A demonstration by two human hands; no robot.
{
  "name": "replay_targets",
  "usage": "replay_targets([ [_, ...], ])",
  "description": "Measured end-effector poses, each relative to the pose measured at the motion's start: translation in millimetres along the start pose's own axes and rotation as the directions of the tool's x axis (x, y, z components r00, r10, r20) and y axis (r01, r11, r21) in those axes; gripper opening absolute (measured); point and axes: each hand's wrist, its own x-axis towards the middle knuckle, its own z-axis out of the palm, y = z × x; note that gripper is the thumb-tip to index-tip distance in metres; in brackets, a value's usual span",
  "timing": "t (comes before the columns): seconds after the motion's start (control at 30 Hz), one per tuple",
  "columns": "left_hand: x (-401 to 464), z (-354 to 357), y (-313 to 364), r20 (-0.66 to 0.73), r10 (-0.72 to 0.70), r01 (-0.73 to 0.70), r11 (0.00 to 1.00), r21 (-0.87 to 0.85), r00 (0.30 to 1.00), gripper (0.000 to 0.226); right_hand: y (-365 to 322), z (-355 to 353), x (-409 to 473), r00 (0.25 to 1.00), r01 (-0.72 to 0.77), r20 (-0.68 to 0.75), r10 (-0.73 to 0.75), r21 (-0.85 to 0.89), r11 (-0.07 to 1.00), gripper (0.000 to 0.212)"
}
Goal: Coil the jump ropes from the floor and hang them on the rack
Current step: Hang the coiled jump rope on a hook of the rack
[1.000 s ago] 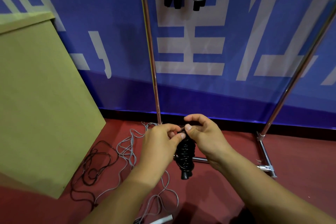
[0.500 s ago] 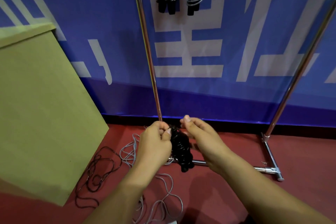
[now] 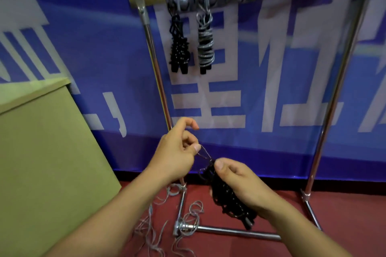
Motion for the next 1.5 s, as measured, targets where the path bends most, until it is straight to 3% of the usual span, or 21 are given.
replay_targets([
  [0.1,28.0,-15.8,19.7,0.025,0.012,-0.011,0.999,-0.045,1.000,0.042,-36.2,-14.3,3.0,0.997,0.013,0.074,-0.016,0.048,0.999,0.039],
  [0.23,70.4,-29.8,61.2,0.012,0.096,-0.093,0.983,-0.157,0.995,0.037,-92.8,-36.2,14.1,0.998,0.036,0.043,-0.039,0.060,0.998,0.035],
  [0.37,112.2,-47.3,109.6,0.002,0.140,-0.136,0.962,-0.236,0.990,0.021,-143.4,-59.7,31.1,0.990,0.120,-0.078,-0.117,0.026,0.992,0.025],
  [0.57,167.4,-57.6,159.4,-0.180,0.010,-0.090,0.893,-0.440,0.984,0.007,-208.6,-89.8,82.6,0.929,0.226,-0.313,-0.197,0.059,0.972,0.028],
  [0.77,175.6,-49.8,157.0,-0.249,-0.016,-0.085,0.918,-0.387,0.968,0.004,-248.2,-117.0,129.4,0.892,0.286,-0.374,-0.255,0.029,0.958,0.033],
  [1.0,169.1,-38.8,118.3,-0.222,-0.105,0.011,0.922,-0.386,0.969,0.009,-251.7,-114.2,152.4,0.940,0.198,-0.326,-0.099,0.285,0.938,0.038],
  [1.2,157.9,-41.8,83.8,-0.199,-0.198,0.117,0.927,-0.356,0.960,0.011,-238.1,-111.6,153.3,0.927,0.331,-0.312,-0.208,0.423,0.844,0.045],
  [1.3,150.4,-44.1,74.4,-0.208,-0.221,0.138,0.926,-0.352,0.953,0.011,-237.5,-105.5,159.7,0.938,0.265,-0.318,-0.135,0.412,0.872,0.040],
  [1.5,126.9,-51.4,69.9,-0.197,-0.205,0.115,0.914,-0.389,0.959,0.008,-210.1,-101.3,176.5,0.904,0.050,-0.377,0.202,0.562,0.826,0.051],
])
